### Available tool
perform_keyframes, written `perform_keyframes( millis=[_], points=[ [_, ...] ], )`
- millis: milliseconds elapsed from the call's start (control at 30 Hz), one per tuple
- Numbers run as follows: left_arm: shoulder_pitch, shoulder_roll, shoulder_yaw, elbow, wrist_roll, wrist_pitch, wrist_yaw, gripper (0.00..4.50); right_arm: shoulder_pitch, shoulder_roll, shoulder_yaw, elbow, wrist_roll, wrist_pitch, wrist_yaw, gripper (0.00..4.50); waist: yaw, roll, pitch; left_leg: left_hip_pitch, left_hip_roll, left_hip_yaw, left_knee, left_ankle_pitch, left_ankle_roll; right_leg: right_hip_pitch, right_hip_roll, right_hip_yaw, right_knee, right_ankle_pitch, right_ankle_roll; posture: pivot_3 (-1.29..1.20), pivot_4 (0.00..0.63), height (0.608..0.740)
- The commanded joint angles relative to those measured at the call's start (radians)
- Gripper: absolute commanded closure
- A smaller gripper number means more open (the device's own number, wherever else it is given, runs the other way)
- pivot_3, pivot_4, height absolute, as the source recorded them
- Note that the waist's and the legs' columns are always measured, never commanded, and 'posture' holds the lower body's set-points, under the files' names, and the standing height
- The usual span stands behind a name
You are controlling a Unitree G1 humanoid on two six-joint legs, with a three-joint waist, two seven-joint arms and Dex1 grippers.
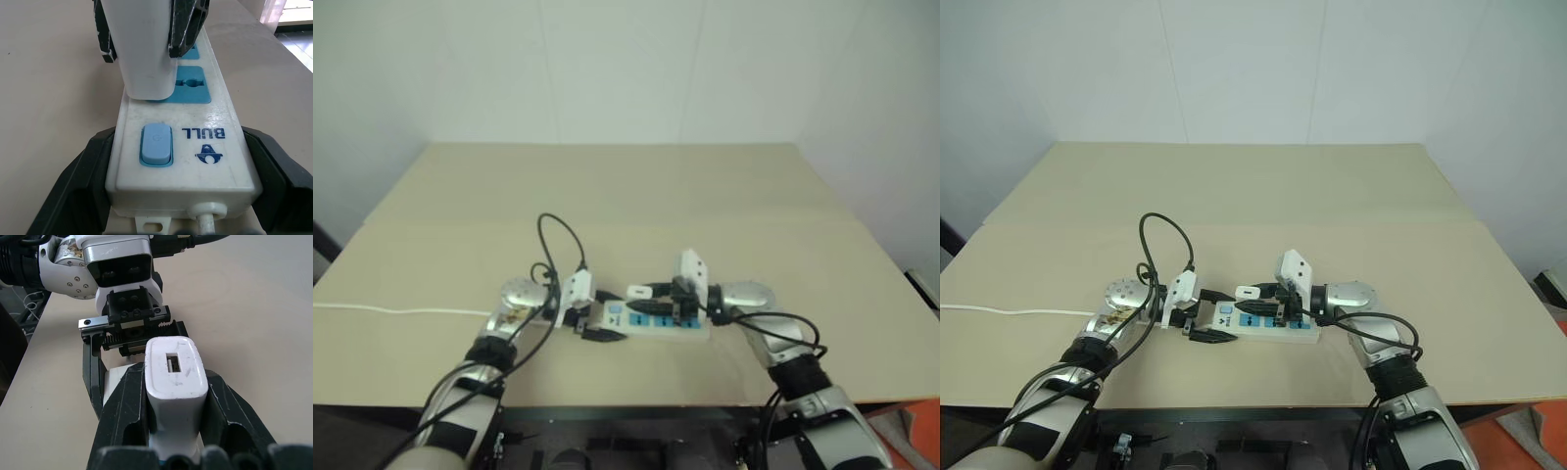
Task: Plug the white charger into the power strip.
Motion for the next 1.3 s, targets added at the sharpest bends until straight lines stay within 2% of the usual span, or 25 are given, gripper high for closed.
perform_keyframes(
  millis=[33,167,333,567,900,1300],
  points=[
    [0.008,0.021,-0.017,-0.003,0.031,-0.006,-0.014,1.21,0.032,-0.026,-0.003,0.012,-0.038,-0.023,-0.002,3.35,0.000,0.000,0.000,0.000,0.000,0.000,0.000,0.000,0.000,0.000,0.000,0.000,0.000,0.000,0.000,0.00,0.150,0.740],
    [0.024,0.042,-0.020,-0.025,0.025,0.006,-0.037,1.21,0.076,-0.096,0.012,0.023,-0.056,-0.046,0.064,3.35,0.003,0.000,0.000,0.000,0.000,0.000,0.000,0.000,0.000,0.000,0.000,0.000,0.000,0.000,0.000,0.00,0.150,0.740],
    [0.027,0.065,-0.016,-0.024,0.023,0.004,-0.037,1.21,0.051,-0.133,0.022,0.140,-0.082,-0.079,0.098,3.35,0.005,0.000,0.000,0.000,0.000,0.000,0.000,0.000,0.000,0.001,-0.001,0.000,-0.001,0.000,0.000,0.00,0.150,0.740],
    [0.036,0.060,-0.015,-0.036,0.021,0.010,-0.021,1.21,0.009,-0.103,0.045,0.184,-0.076,-0.084,0.110,3.35,0.005,0.000,0.000,0.002,0.000,0.000,0.000,0.000,0.000,0.002,0.000,0.000,0.000,0.000,0.000,0.00,0.150,0.740],
    [0.049,0.061,-0.016,-0.051,0.021,0.020,-0.002,1.21,0.082,-0.091,0.067,0.152,-0.084,-0.082,0.071,3.35,0.004,0.001,-0.003,0.004,0.000,0.000,0.000,0.000,0.000,0.004,0.000,0.000,0.000,-0.001,0.001,0.00,0.150,0.740],
    [0.040,0.052,-0.021,-0.046,0.022,0.022,-0.001,1.21,0.073,-0.078,0.082,0.147,-0.082,-0.063,0.056,3.35,0.003,0.001,-0.004,0.012,0.000,0.000,-0.002,0.000,0.000,0.012,0.000,0.000,-0.002,-0.005,0.007,0.00,0.150,0.740]
  ],
)
